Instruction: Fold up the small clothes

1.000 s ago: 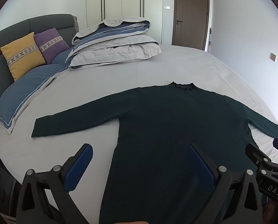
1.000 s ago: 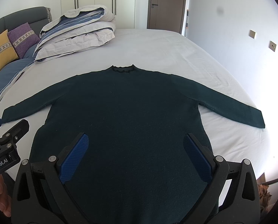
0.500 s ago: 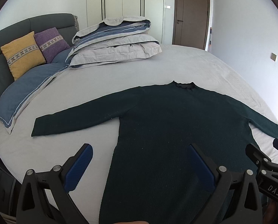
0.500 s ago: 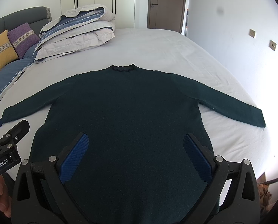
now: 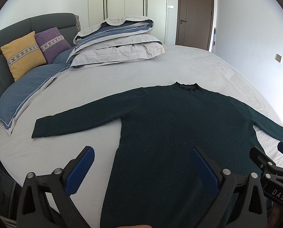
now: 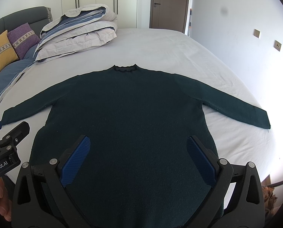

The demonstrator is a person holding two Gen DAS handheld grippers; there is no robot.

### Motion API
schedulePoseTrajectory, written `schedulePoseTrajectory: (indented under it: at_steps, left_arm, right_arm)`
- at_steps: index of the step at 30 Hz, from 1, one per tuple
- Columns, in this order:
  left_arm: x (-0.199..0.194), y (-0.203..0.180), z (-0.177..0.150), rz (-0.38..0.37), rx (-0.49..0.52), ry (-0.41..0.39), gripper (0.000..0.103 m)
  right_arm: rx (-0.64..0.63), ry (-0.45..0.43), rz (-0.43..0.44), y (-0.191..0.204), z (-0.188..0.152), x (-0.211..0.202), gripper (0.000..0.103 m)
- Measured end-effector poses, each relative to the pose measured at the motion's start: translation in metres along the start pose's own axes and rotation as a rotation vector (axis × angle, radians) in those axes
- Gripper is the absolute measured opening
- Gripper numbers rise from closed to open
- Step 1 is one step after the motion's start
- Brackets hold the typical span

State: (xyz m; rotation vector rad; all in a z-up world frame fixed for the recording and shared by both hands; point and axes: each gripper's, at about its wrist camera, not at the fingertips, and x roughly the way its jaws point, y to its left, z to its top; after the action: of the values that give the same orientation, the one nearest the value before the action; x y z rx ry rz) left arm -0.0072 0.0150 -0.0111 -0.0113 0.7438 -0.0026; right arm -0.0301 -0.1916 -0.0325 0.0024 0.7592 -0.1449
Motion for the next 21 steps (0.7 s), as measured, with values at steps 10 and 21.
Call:
schedulePoseTrajectory:
  at_steps: [10, 21]
  left_arm:
    - [0.0002, -0.0005, 0.0000, 0.001, 0.000, 0.001, 0.103]
    - [0.0015, -0.0006, -0.0019, 0.001, -0.001, 0.006, 0.103]
  right_arm:
    - [-0.003, 0.003, -0.002, 0.0012, -0.0044, 0.0033, 0.103]
    - [-0.005, 0.010, -0.004, 0.0010, -0.0058, 0.0020, 0.103]
